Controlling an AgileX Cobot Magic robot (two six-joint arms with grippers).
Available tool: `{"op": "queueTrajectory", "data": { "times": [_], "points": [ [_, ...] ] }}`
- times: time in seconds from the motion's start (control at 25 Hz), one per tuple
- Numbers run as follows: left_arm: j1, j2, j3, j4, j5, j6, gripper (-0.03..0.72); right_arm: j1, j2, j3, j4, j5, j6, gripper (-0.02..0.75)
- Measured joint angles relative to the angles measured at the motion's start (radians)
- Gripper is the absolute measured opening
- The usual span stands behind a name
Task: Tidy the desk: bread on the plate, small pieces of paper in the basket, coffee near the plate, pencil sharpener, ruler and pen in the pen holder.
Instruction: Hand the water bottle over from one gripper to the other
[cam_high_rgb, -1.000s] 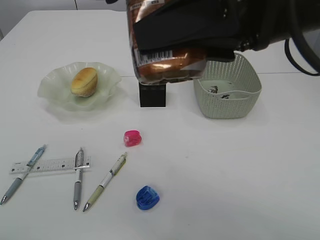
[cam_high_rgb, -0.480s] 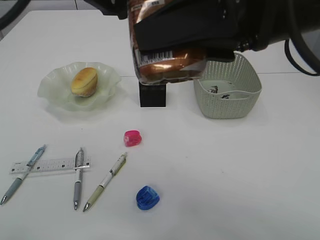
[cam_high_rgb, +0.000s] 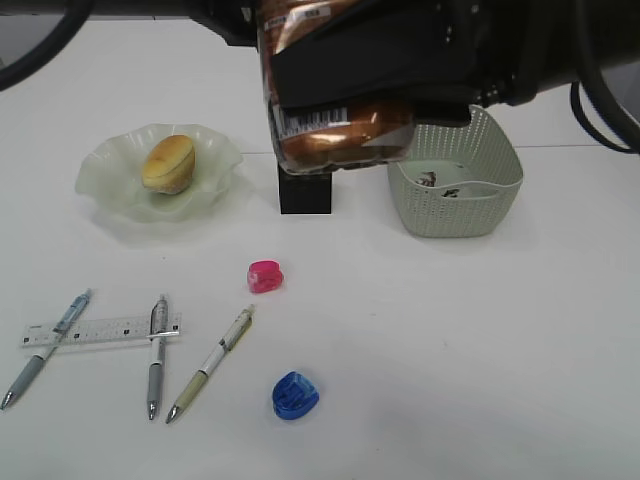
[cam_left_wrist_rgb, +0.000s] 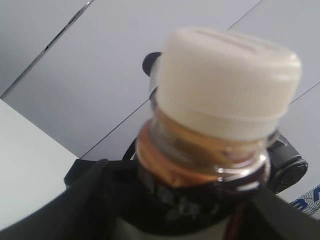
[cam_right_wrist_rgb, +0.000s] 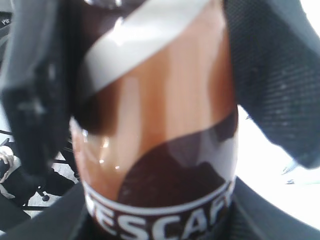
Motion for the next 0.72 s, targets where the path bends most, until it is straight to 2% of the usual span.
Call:
{"op": "queueTrajectory", "data": {
  "times": [0.08,0.24,0.52,0.72],
  "points": [
    [0.0,0.0,-0.001,-0.002,0.002,0.0,0.444,0.0,0.0,0.0,-0.002,-0.002,0.0,0.403],
    [0.0,0.0,-0.004,-0.002,0.002,0.004,0.388,0.0,0.0,0.0,-0.003,-0.006,0.0,0.403],
    [0.0,0.0,-0.004,-0.002,0.002,0.018,0.323,0.0,0.0,0.0,-0.005,-0.006,0.012,0.403],
    [0.0,0.0,-0.004,-0.004,0.002,0.023,0.318,0.0,0.0,0.002,-0.007,-0.006,0.013,0.403]
  ]
}}
